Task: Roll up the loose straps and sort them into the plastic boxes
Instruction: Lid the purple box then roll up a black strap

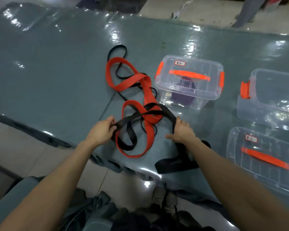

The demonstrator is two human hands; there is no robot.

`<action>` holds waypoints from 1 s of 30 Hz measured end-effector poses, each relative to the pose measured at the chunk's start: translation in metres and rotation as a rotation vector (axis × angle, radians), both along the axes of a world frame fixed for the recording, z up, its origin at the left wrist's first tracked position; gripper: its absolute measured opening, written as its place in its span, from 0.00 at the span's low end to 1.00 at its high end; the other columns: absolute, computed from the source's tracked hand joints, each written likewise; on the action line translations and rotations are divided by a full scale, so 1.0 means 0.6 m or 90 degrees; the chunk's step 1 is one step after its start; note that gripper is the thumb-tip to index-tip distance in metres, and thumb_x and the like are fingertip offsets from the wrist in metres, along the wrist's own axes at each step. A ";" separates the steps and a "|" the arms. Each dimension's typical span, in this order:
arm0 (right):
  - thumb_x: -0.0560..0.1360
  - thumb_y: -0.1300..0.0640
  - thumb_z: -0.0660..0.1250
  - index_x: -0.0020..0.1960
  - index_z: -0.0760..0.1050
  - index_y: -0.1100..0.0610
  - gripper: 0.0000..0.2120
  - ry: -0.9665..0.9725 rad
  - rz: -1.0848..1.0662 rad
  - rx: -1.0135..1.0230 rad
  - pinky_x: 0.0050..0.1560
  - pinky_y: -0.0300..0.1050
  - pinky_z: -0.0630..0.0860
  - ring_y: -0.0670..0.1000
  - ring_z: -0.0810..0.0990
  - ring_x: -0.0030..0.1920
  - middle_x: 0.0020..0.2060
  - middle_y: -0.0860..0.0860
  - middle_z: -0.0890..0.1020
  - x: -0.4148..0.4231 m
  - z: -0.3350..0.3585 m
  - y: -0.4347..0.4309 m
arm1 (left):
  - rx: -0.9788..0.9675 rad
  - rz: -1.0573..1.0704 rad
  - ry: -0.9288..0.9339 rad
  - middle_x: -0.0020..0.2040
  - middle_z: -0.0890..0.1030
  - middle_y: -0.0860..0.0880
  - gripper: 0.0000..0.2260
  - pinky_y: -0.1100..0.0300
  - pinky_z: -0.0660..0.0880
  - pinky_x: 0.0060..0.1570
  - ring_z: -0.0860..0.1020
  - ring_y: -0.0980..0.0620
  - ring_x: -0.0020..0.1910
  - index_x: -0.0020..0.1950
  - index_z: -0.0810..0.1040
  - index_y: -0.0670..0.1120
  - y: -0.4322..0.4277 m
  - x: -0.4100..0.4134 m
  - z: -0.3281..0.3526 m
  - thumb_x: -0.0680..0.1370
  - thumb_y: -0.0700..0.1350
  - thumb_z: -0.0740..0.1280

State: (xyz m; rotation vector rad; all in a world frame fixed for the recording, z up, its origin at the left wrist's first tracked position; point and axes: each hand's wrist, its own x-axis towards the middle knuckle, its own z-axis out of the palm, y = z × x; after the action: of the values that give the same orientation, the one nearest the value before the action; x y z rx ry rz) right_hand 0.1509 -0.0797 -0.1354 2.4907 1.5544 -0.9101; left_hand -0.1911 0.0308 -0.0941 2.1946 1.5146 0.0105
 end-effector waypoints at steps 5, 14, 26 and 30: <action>0.76 0.50 0.77 0.66 0.72 0.61 0.25 0.022 -0.026 0.051 0.62 0.58 0.80 0.63 0.81 0.61 0.62 0.61 0.81 -0.007 -0.007 0.014 | 0.261 0.063 -0.190 0.51 0.82 0.44 0.06 0.46 0.74 0.50 0.79 0.39 0.51 0.60 0.76 0.45 0.069 -0.003 0.109 0.84 0.38 0.64; 0.73 0.60 0.74 0.56 0.80 0.52 0.13 0.245 -0.116 0.254 0.48 0.50 0.83 0.53 0.86 0.48 0.46 0.49 0.86 0.023 0.100 0.047 | 0.418 0.079 -0.276 0.55 0.77 0.40 0.08 0.47 0.75 0.49 0.78 0.40 0.50 0.60 0.80 0.42 0.098 0.035 0.199 0.84 0.36 0.64; 0.78 0.64 0.64 0.54 0.84 0.55 0.12 0.375 -0.002 0.319 0.51 0.46 0.85 0.52 0.88 0.40 0.41 0.52 0.90 0.067 0.330 0.059 | 0.582 0.051 -0.341 0.56 0.80 0.42 0.12 0.49 0.75 0.59 0.77 0.41 0.57 0.61 0.81 0.45 0.155 0.029 0.334 0.81 0.37 0.63; 0.81 0.64 0.64 0.56 0.85 0.60 0.11 0.395 0.013 0.332 0.56 0.55 0.86 0.55 0.87 0.38 0.39 0.56 0.89 0.070 0.371 0.050 | 0.428 0.041 0.019 0.61 0.80 0.38 0.19 0.42 0.71 0.66 0.76 0.33 0.63 0.67 0.83 0.46 0.157 0.011 0.304 0.77 0.36 0.69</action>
State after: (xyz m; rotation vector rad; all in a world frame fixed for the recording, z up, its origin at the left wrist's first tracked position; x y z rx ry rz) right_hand 0.1928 -0.0495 0.0875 2.6450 2.2415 -1.5577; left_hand -0.1845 0.1250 0.0883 2.6459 1.7790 0.5891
